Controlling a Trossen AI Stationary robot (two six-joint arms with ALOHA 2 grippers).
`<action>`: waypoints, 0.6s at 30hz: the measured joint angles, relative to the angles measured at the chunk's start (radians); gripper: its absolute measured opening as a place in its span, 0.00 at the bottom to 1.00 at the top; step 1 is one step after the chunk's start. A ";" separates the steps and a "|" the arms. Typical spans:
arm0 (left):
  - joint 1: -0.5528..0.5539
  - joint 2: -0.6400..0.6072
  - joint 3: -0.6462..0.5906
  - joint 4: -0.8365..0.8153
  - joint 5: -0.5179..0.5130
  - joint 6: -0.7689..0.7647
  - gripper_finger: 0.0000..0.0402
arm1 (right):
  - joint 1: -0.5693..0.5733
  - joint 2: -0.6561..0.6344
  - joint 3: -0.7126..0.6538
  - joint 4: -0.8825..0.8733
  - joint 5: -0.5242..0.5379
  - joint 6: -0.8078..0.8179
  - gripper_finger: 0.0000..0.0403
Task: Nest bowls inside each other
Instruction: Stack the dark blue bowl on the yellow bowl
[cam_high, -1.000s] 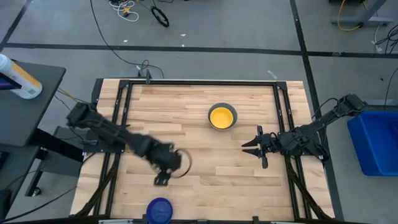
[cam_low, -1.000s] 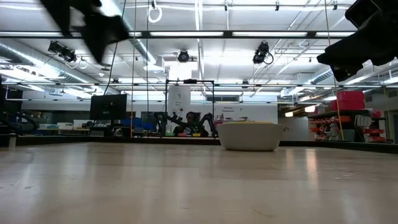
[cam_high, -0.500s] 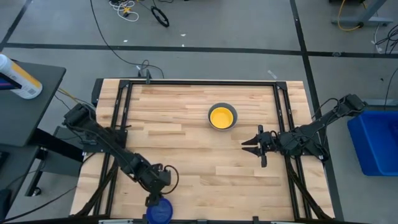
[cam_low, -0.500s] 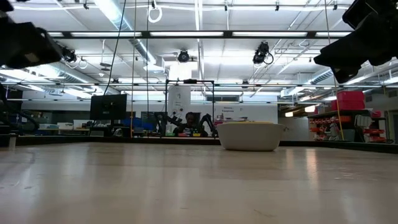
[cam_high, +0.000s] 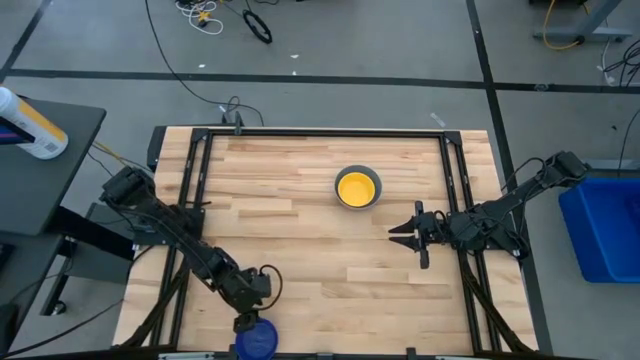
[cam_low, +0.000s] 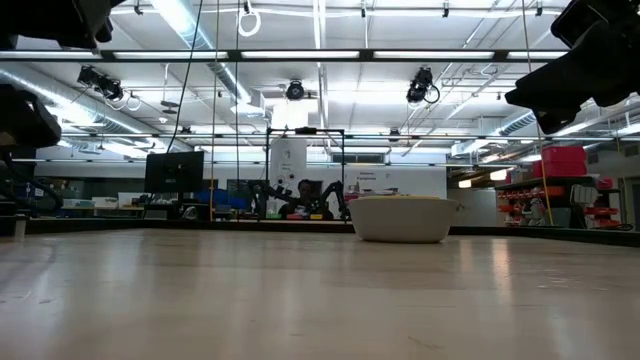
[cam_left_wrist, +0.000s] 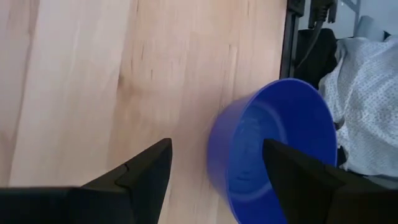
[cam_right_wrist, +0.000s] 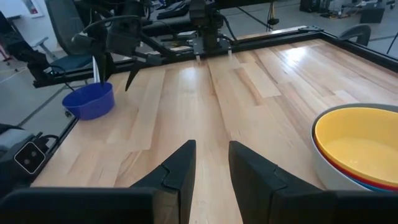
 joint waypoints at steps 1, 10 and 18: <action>-0.005 0.002 -0.001 0.000 -0.003 0.000 0.65 | 0.000 0.000 0.000 0.000 0.000 0.000 0.26; -0.040 0.119 0.000 0.067 0.038 -0.032 0.65 | -0.002 0.000 0.000 0.000 0.008 -0.004 0.26; -0.039 0.130 0.010 0.070 0.040 0.017 0.46 | -0.002 0.000 0.000 0.004 0.008 -0.007 0.26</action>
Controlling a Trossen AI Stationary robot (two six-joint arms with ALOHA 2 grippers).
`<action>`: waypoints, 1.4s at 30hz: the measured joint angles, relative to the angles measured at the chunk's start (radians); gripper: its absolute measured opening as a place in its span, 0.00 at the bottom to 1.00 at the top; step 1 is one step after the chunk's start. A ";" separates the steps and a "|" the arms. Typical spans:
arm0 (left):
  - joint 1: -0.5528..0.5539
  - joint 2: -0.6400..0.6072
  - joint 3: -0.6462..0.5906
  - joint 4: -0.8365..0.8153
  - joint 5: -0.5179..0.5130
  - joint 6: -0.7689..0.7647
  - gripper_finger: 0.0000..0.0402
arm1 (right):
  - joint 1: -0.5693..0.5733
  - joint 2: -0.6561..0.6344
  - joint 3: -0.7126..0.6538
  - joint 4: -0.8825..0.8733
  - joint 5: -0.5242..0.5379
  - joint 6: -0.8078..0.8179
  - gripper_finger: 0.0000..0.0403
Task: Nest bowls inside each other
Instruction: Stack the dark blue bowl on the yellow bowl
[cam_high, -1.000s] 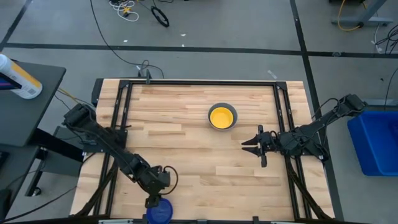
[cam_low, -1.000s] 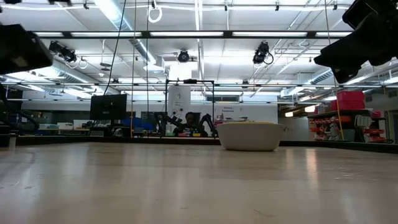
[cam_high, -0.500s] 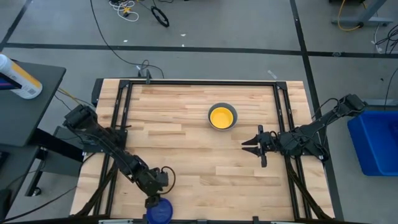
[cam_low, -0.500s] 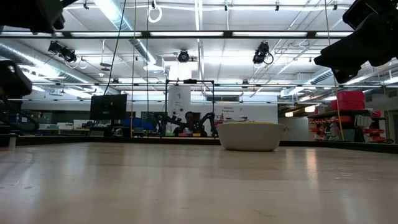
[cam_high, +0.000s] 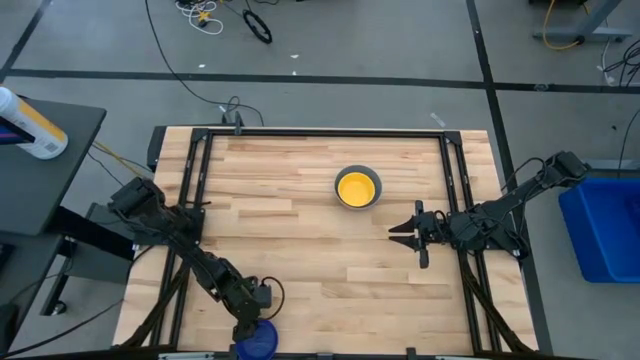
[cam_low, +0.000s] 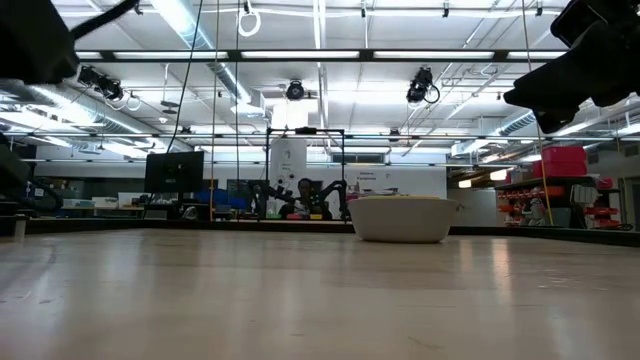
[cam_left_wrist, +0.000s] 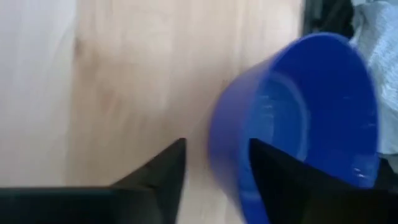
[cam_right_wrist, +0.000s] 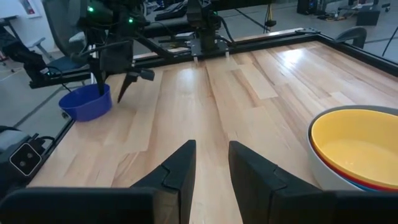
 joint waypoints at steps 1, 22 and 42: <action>0.000 0.000 0.005 0.003 0.001 0.010 0.40 | 0.000 0.000 0.000 0.000 0.002 0.000 0.26; 0.366 -0.060 0.017 0.158 -0.311 0.764 0.01 | 0.000 0.001 0.000 -0.003 0.026 -0.046 0.24; 1.137 0.071 0.415 0.175 0.193 1.212 0.01 | -0.001 0.000 0.000 -0.009 0.038 -0.098 0.24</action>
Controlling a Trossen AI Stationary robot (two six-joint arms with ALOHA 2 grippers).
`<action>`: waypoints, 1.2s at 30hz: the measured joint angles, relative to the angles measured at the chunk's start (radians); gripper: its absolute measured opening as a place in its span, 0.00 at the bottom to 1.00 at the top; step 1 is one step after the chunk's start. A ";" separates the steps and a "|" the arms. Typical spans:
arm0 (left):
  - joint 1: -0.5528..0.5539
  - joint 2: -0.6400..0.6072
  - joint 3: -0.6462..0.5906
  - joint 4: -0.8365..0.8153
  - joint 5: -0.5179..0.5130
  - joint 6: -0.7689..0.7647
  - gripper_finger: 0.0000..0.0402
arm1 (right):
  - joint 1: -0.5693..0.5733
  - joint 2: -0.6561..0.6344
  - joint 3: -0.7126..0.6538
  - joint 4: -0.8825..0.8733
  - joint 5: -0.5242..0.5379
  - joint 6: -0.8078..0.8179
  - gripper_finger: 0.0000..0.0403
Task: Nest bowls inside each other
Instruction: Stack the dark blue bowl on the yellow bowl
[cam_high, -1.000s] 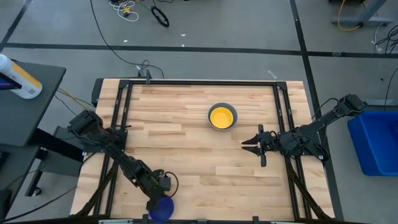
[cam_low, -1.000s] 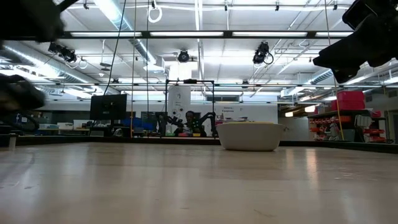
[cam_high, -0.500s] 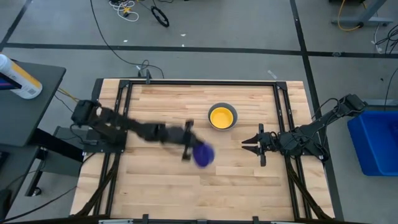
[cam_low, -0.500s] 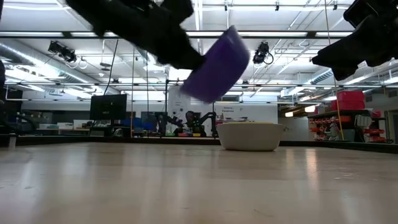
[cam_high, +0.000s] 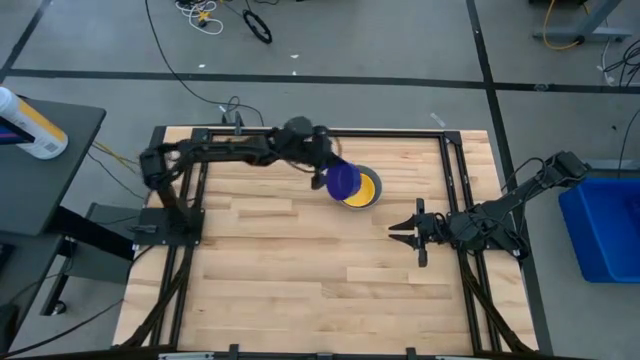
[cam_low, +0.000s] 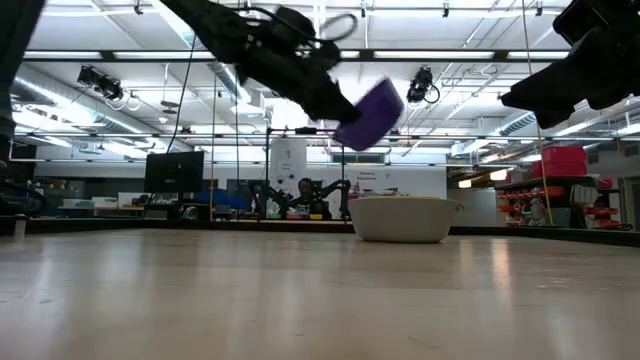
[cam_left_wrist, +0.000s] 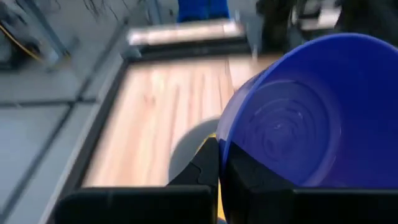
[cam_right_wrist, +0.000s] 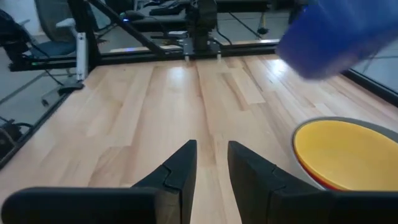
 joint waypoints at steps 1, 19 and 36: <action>0.000 0.039 0.042 -0.046 0.001 0.010 0.01 | 0.000 0.000 0.000 -0.002 0.012 0.000 0.24; -0.031 0.416 0.531 -0.520 -0.094 0.159 0.01 | 0.000 0.000 -0.001 -0.058 0.032 0.017 0.25; -0.037 0.439 0.563 -0.682 -0.181 0.174 0.11 | -0.001 -0.003 -0.001 -0.055 0.050 0.036 0.25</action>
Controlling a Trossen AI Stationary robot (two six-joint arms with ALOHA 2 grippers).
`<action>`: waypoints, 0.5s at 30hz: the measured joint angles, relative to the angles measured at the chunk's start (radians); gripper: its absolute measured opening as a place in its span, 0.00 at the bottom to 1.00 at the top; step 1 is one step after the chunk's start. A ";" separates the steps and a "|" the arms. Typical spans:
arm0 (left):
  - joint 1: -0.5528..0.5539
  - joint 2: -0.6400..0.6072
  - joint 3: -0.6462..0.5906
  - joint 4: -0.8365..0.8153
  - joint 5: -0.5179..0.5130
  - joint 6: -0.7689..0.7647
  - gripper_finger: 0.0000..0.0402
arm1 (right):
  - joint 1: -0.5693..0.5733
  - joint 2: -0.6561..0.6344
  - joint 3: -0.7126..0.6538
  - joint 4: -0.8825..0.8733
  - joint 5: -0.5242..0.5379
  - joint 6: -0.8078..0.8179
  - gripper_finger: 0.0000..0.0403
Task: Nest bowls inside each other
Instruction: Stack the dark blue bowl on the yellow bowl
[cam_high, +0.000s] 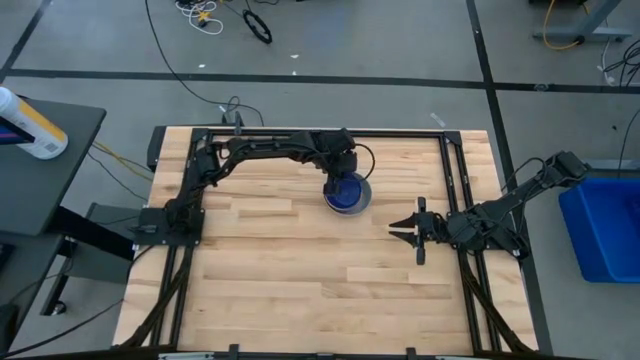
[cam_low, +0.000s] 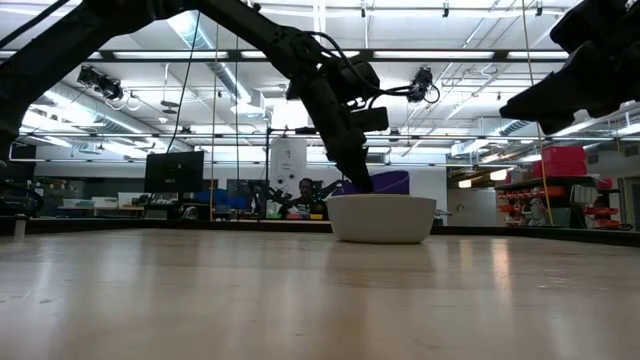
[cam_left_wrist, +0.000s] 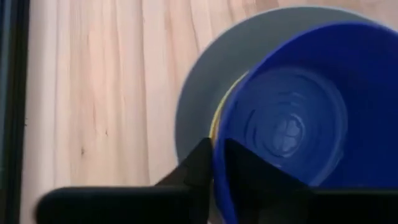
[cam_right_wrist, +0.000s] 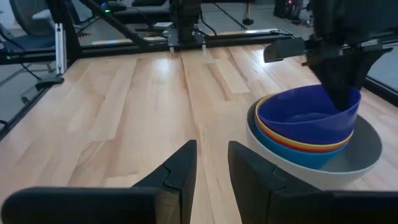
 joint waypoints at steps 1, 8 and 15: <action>0.000 0.000 0.000 -0.004 0.001 -0.007 0.16 | 0.000 0.000 0.000 0.000 0.001 0.002 0.25; -0.004 -0.003 0.016 -0.016 -0.032 -0.019 0.49 | 0.000 0.000 0.000 -0.005 0.014 0.009 0.25; -0.006 -0.007 0.140 -0.061 0.014 -0.035 0.70 | 0.000 0.000 0.000 -0.017 0.015 0.021 0.25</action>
